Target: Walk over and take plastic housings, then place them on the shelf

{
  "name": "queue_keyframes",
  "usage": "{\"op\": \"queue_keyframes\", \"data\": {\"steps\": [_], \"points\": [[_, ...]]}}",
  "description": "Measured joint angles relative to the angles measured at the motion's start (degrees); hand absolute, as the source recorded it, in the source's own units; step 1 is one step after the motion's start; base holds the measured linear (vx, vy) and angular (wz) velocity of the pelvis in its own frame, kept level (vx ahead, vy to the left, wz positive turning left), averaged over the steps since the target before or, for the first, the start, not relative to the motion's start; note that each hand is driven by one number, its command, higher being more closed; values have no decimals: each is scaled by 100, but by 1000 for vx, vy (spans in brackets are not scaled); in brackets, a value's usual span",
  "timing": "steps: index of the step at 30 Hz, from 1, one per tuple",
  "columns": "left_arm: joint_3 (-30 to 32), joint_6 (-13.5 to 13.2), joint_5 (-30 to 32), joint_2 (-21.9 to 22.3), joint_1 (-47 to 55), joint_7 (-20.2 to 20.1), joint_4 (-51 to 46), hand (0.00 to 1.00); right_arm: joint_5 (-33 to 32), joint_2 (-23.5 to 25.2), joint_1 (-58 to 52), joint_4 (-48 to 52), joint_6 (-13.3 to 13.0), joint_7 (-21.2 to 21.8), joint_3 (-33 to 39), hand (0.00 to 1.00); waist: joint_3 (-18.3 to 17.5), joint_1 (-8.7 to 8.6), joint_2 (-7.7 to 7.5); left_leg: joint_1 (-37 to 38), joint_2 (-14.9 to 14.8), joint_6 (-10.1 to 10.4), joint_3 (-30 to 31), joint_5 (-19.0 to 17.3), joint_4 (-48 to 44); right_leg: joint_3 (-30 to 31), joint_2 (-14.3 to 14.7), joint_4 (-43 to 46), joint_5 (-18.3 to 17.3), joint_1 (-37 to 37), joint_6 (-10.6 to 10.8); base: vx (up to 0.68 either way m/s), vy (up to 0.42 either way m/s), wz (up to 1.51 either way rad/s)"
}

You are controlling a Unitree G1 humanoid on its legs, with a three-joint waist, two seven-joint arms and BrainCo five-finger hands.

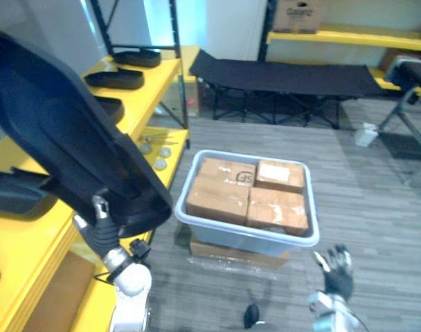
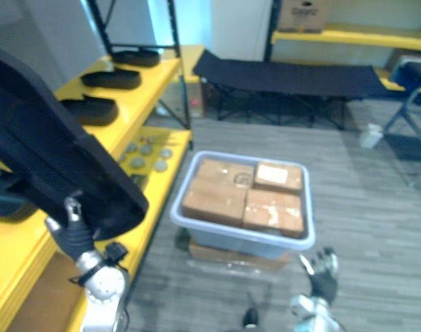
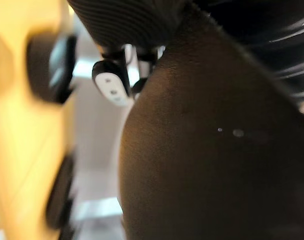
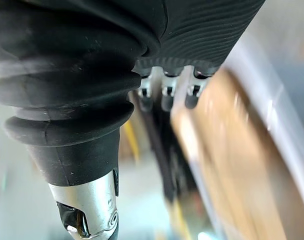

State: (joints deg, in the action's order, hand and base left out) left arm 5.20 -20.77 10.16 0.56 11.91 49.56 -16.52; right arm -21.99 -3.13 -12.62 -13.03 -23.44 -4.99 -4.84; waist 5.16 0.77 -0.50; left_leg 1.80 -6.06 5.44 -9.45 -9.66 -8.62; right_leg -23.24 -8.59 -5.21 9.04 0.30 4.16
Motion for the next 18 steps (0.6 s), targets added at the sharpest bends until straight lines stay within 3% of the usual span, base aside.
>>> {"op": "queue_keyframes", "data": {"steps": [3, 5, 7, 11, 15, 17, 18], "points": [[714, 92, 18, 56, 192, 202, -483, 100, 256, -20, 597, 45, 28, -5, -692, 0, 12, 302, 6, -156, 70, 15, 481, 134, 4, -484, -61, 3, 13, 121, 46, 32, 24, 95], [1474, 201, 237, 259, 489, 399, -866, 100, 263, -20, 1015, 44, 24, 81, -1207, 0, 18, 731, -3, -194, 119, 19, 943, 178, 3, -972, -80, 50, 10, 379, 69, 95, 41, 101], [1939, 200, 349, 356, 713, 485, -1012, 100, 337, -18, 1218, 43, 1, 181, -1491, 0, 15, 1014, -16, -194, 192, 2, 1309, 189, 5, -1333, -114, 46, 0, 594, 83, 75, 83, 100], [2591, 112, 386, 464, 1066, 533, -1295, 100, 471, 81, 1574, 23, -17, 363, -2111, 0, -53, 1477, -263, -284, 430, -49, 1825, 215, 12, -1867, -307, 51, -160, 883, 288, 55, 93, 79], [2868, -81, 332, 616, 1423, 454, -1295, 100, 707, 229, 1927, -161, 97, 251, -2414, 0, -78, 1652, -340, -227, 479, -111, 1839, 145, -113, -1907, -340, 56, -244, 1005, 228, 32, 63, 7], [2947, -157, 325, 661, 1508, 381, -1295, 100, 721, 228, 1946, -154, 185, 239, -2411, 0, -62, 1650, -315, -289, 507, -153, 1803, 62, -240, -1944, -348, 57, -334, 1094, 253, -9, 34, 4], [2997, -236, 330, 662, 1511, 294, -1316, 100, 829, 191, 1925, -135, 301, 214, -2393, 0, -58, 1571, -309, -377, 529, -215, 1823, -9, -350, -2114, -346, 57, -382, 1157, 284, -30, 6, 30]]}}
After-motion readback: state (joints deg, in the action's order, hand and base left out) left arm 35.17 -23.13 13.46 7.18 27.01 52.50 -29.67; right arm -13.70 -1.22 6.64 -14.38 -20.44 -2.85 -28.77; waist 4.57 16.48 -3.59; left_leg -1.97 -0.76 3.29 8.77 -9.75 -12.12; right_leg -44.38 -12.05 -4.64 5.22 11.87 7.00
